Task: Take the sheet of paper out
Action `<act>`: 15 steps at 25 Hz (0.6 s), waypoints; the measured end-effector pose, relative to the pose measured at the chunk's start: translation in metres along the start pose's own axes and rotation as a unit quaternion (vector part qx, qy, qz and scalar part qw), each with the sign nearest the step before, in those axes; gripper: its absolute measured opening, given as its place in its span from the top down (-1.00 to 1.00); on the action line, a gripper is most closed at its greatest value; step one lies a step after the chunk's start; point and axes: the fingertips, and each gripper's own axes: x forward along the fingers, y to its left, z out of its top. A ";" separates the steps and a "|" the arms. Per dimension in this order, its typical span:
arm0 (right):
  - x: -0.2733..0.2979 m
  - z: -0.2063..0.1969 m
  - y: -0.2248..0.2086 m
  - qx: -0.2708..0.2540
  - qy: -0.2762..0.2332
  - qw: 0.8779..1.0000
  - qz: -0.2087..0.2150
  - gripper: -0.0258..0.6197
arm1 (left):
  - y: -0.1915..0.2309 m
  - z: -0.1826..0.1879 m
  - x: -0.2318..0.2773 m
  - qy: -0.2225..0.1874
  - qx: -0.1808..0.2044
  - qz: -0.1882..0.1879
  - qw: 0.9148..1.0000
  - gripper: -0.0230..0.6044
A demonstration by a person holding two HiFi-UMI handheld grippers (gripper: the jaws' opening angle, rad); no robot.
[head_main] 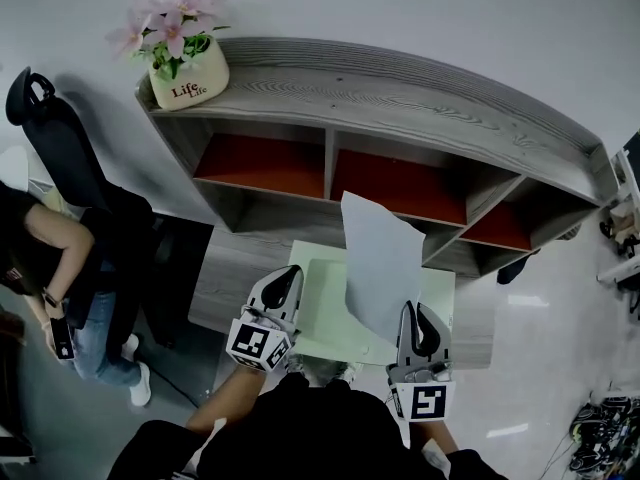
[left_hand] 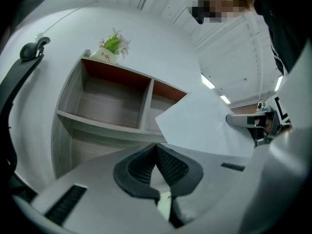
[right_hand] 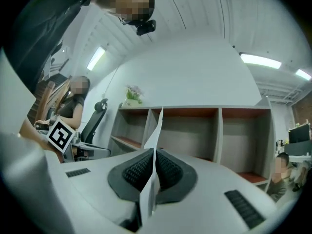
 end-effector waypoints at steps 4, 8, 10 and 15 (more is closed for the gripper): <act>0.004 0.025 0.000 -0.007 -0.031 0.999 -0.008 0.85 | 0.003 0.025 -0.001 -0.024 0.006 0.004 1.000 0.91; 0.008 0.040 -0.003 -0.012 -0.055 0.998 -0.021 0.85 | 0.002 0.047 -0.003 -0.048 0.019 0.006 0.999 0.91; 0.008 0.046 -0.004 -0.014 -0.064 0.997 -0.027 0.85 | 0.001 0.055 -0.005 -0.055 0.025 0.005 0.998 0.91; 0.013 0.049 -0.004 -0.017 -0.068 0.997 -0.034 0.85 | 0.001 0.065 -0.009 -0.065 0.032 0.008 0.997 0.91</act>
